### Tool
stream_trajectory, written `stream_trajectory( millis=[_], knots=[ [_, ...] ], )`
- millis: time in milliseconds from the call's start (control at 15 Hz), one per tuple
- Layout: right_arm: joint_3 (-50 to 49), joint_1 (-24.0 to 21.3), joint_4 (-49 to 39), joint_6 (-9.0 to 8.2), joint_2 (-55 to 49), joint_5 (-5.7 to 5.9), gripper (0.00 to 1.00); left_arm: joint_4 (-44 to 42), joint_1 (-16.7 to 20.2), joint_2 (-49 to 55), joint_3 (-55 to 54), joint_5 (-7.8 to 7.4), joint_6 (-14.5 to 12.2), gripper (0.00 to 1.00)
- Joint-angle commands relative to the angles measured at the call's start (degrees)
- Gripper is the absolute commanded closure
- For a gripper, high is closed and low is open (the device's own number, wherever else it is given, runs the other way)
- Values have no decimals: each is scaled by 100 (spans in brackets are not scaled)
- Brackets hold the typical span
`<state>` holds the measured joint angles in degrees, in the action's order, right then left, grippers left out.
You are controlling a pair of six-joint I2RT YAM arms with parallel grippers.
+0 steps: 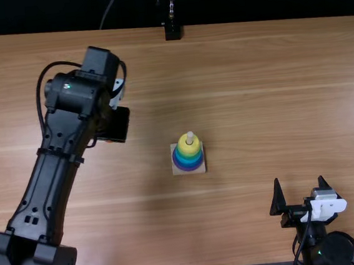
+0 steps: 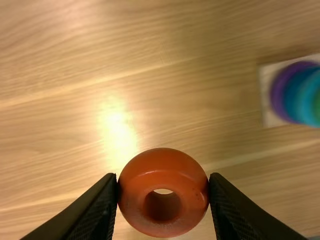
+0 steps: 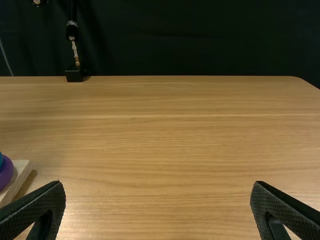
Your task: Build the Hanoi tower: stack the rings onto the peg from bottom to top in this color order: purple, dark blue, light blue, dark green, light green, yellow, orange.
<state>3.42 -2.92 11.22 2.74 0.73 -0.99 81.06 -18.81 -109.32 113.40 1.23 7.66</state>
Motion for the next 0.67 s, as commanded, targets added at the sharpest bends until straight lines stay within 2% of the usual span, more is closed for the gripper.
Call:
stream_trajectory(
  millis=[0, 200, 400, 600],
  knots=[
    [-254, -16, 424, 0, -73, 78, 0, 15, -290, 139, 358, -7, 605, 100],
    [-254, -16, 424, 0, -73, 78, 0, 26, -738, 77, 938, -18, 1059, 100],
    [-254, -16, 424, 0, -73, 78, 0, 15, -1160, -99, 1061, -7, 1449, 100],
    [-254, -16, 424, 0, -73, 78, 0, 5, -1468, -362, 1175, -7, 1575, 100]
  ],
)
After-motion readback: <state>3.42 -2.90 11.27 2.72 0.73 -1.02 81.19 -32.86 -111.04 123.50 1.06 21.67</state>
